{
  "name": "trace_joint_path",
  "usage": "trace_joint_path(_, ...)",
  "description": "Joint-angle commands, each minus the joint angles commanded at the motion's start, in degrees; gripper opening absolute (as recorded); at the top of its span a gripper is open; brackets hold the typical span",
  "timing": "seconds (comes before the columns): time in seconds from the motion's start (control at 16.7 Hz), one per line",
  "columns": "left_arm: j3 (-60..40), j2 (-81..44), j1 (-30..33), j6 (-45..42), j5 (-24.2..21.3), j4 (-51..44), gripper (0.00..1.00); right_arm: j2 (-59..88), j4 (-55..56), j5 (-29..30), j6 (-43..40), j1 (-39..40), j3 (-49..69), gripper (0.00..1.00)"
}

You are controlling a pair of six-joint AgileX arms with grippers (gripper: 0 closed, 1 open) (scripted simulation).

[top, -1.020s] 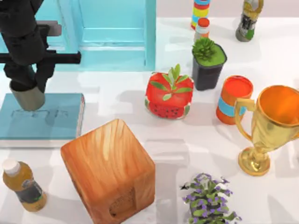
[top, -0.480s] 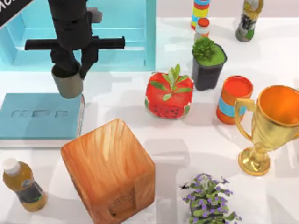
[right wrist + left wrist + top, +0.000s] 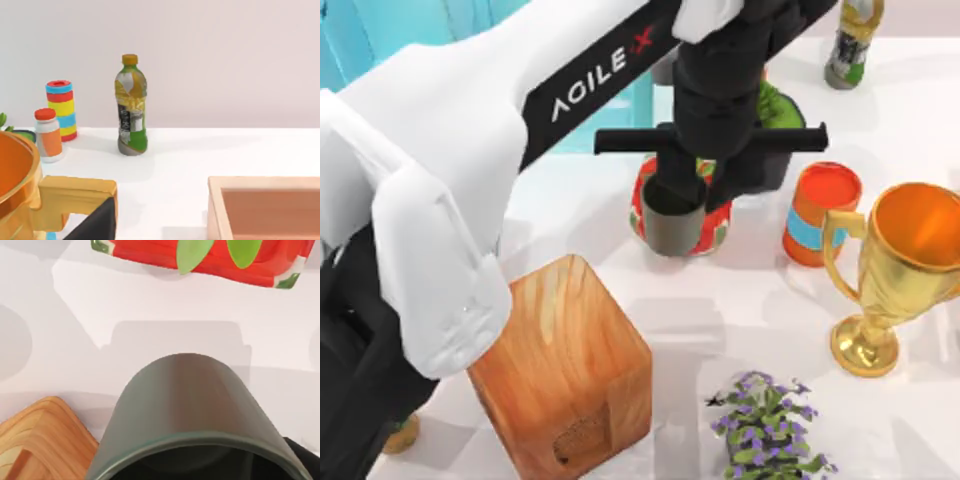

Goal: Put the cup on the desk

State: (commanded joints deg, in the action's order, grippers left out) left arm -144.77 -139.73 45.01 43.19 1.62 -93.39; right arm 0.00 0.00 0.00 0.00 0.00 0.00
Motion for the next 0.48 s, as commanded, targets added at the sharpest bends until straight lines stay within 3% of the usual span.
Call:
trace_joint_path(0.18, -2.22, -1.47, 3.24, 3.18, 0.41, -1.3, 0.0, 0.0, 0.0, 0.0, 0.0, 0.0, 0.0, 1.0)
trace_joint_path(0.48, -2.04, -1.31, 2.98, 3.02, 0.31, -1.15, 0.0, 0.0, 0.0, 0.0, 0.0, 0.0, 0.0, 1.0)
